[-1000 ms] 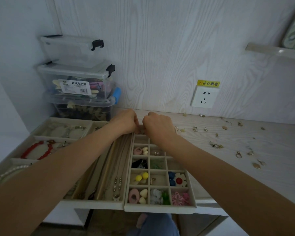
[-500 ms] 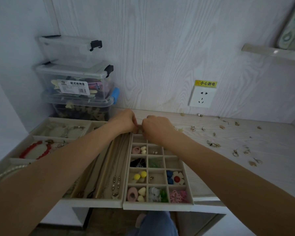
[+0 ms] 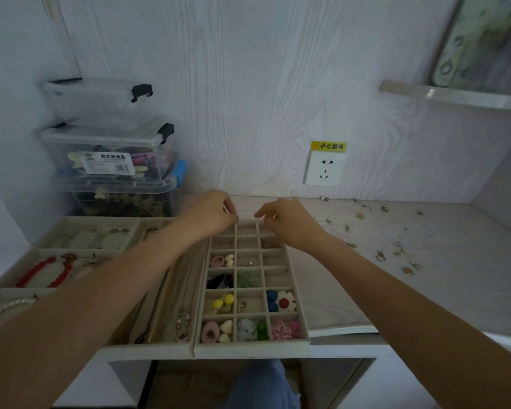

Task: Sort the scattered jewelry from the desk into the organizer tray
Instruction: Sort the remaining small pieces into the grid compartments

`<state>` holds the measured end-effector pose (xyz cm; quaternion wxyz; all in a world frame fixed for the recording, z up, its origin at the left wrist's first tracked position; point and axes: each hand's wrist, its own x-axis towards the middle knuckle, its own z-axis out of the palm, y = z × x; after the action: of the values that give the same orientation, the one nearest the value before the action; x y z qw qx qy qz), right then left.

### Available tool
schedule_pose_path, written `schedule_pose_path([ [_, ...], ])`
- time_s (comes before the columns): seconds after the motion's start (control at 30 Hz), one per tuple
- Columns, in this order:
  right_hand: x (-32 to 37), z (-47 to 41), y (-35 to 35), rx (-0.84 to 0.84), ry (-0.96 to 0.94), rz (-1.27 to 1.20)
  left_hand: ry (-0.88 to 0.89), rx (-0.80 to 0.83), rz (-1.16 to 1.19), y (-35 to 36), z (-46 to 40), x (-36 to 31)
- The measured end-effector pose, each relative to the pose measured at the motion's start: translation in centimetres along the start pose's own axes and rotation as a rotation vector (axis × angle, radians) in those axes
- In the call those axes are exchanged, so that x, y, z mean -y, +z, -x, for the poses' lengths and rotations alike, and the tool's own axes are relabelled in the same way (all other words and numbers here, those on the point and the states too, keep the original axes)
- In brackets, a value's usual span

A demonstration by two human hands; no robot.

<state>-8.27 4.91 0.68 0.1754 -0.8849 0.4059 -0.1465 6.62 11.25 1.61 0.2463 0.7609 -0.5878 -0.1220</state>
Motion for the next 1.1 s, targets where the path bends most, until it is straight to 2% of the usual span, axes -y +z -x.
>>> schedule_pose_path([
  [0.2,-5.5,4.5,-3.7,-0.076,0.144,-0.028,0.186,0.054,-0.005,2.6,-0.4,-6.0],
  [0.4,-12.8,8.8,-6.4,-0.132,0.348,0.002,0.365,0.205,-0.044,7.0,-1.4,-12.1],
  [0.5,-16.1,10.0,-7.1,-0.131,0.448,0.041,0.394,0.301,-0.085,9.3,-2.1,-13.9],
  [0.63,-18.0,10.1,-6.9,-0.122,0.489,0.075,0.377,0.327,-0.147,10.9,-3.1,-14.3],
  [0.83,-19.1,9.1,-7.3,-0.105,0.500,0.067,0.254,0.243,-0.137,12.6,-4.6,-14.7],
  [1.1,-19.4,7.9,-7.5,-0.106,0.519,-0.035,0.063,0.317,-0.103,13.7,-6.2,-14.9],
])
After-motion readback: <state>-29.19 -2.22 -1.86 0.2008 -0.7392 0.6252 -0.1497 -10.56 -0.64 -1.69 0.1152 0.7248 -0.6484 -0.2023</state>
